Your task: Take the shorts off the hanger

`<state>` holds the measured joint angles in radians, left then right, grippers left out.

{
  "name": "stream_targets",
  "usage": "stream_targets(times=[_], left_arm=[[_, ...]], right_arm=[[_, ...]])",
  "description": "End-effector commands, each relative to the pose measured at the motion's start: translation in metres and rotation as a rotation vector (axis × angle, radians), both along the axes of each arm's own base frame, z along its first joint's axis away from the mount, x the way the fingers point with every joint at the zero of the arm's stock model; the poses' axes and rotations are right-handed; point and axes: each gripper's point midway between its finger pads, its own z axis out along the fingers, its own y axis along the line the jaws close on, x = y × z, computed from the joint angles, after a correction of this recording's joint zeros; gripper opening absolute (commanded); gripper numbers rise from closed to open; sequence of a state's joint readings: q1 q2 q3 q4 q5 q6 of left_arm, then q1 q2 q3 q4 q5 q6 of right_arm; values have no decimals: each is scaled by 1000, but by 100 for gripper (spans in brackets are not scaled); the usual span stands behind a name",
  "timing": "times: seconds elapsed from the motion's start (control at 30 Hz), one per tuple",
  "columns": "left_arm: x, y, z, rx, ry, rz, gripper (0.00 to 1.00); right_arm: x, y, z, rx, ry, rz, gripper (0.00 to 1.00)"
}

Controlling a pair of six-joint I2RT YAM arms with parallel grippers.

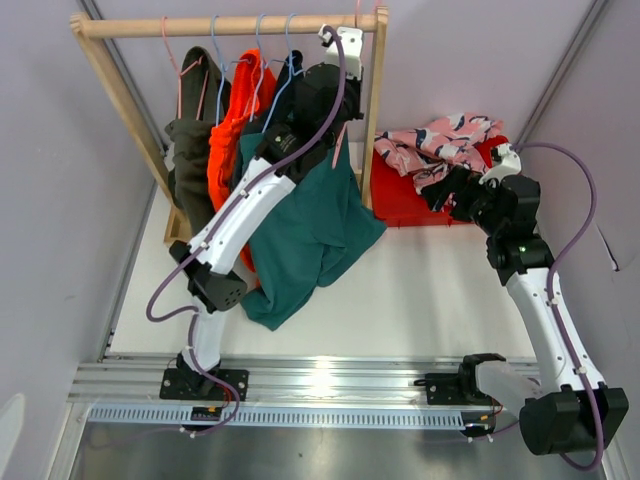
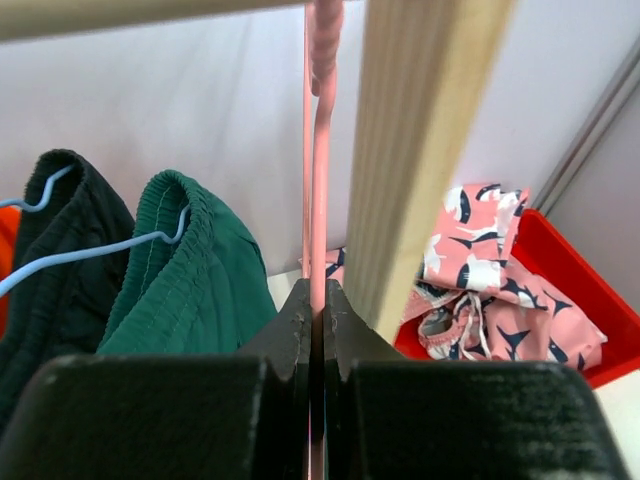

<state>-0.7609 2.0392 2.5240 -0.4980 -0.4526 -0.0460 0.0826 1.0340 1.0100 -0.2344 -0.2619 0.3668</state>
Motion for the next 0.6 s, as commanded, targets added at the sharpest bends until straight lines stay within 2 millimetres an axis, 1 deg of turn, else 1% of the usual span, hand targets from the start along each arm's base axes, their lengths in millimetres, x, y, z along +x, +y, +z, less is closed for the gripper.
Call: stream_targets(times=[0.0,0.07,0.17,0.23,0.27,0.3,0.33,0.4,0.43,0.47,0.5,0.57], left_arm=[[9,18,41,-125,-86,1,0],[11,19,33,-131,-57,-2,0],[11,17,16,-109,-13,-10,3],[10,15,13,-104,-4,-22,6],[10,14,8,-96,9,-28,7],[7,14,10,-99,7,-35,9],[5,14,12,-99,8,-46,19],[-2,15,17,-106,10,-68,29],[-4,16,19,-107,9,-71,37],[-7,18,21,-108,6,-74,41],[-14,21,26,-109,5,-79,46],[-23,27,35,-120,-1,-90,52]], right_arm=[[-6,5,9,4,-36,17,99],[-6,6,6,3,-30,21,99],[-7,8,2,3,-23,22,99],[-7,10,1,8,-23,25,99],[-7,12,-2,9,-16,31,100],[-7,12,-2,8,-17,25,99],[-7,14,-4,9,-12,29,100],[-8,17,-6,4,-8,33,100],[-6,16,-8,4,-4,28,99],[-7,17,-8,5,-3,31,99],[-6,18,-9,4,0,32,99],[-6,20,-9,5,0,35,99]])
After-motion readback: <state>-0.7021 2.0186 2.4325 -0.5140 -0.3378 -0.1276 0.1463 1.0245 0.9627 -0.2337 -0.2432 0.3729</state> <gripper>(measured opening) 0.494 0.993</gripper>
